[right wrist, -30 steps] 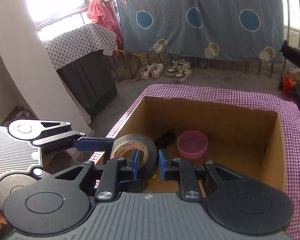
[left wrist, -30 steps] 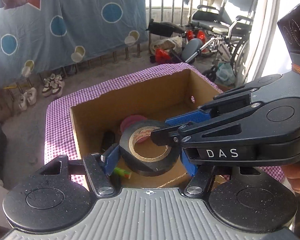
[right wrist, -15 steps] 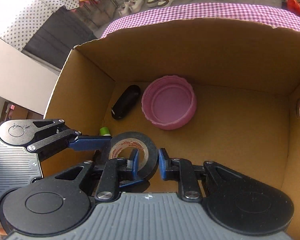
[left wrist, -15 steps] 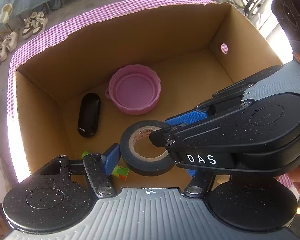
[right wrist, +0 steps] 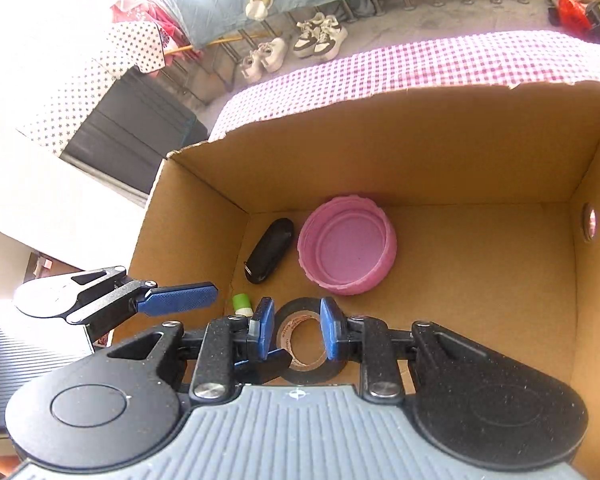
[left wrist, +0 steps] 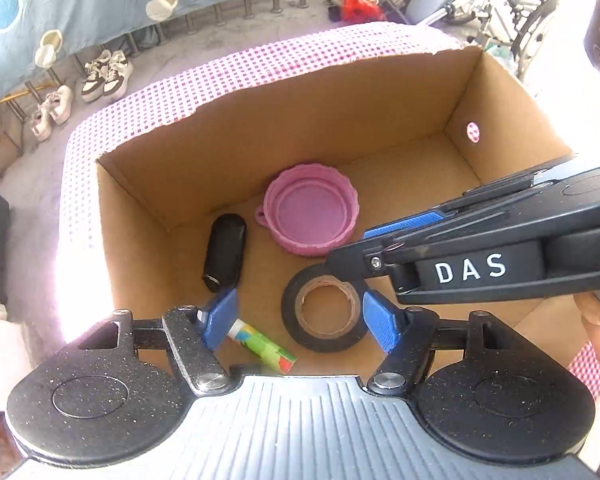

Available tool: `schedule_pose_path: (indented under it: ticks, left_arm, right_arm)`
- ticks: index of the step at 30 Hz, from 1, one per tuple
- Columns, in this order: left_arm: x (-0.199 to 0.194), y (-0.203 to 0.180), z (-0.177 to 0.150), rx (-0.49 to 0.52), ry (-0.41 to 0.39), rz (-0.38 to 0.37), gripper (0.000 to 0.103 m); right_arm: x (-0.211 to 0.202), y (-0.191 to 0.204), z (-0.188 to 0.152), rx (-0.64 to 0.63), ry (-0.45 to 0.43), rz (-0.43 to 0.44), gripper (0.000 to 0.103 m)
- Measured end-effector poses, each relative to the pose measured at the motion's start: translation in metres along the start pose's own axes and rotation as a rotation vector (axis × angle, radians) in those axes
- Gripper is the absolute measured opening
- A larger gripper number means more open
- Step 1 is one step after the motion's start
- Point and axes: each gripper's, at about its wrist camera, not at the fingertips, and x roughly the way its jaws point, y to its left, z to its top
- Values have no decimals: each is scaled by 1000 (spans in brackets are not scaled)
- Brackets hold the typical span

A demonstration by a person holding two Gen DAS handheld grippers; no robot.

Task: Organize rigid objects
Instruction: 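Carry the tape roll into the box and open the right gripper, then withdraw the right gripper from the box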

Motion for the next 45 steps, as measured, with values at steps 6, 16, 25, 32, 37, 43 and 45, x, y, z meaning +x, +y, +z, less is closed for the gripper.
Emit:
schedule_pose_path:
  ticks: [6,16,25,32,37,43,45]
  left_arm:
    - [-77,1,-17,-44,-208,-71,79]
    - [-153,-25,-85,-122,-505,-124,100]
    - [-108,-47,-145,-176,-402,-233,102]
    - [-90,-56,-169,-203,-398,-240,102]
    - [-95,-56,-177,-191,-444,-297,103]
    - [-91,-68,-184,-121,-474,-307,103]
    - [-84,-73,-185,-104,-461,-309,103]
  right_arm:
    - [-91,21,-27,-99,-202,21,37]
    - [-212,58,-121,-314,-490,-101,102]
    - [-188,82,-178,-418,-428,-312,103]
    - [-187,89,-207,-446,-470,-434,103]
    - [-187,81,-221,-417,-508,-400,103]
    - [-180,67,-244,-378,-594,-386,103]
    - [-174,59,-252,-332,-606,-377,103]
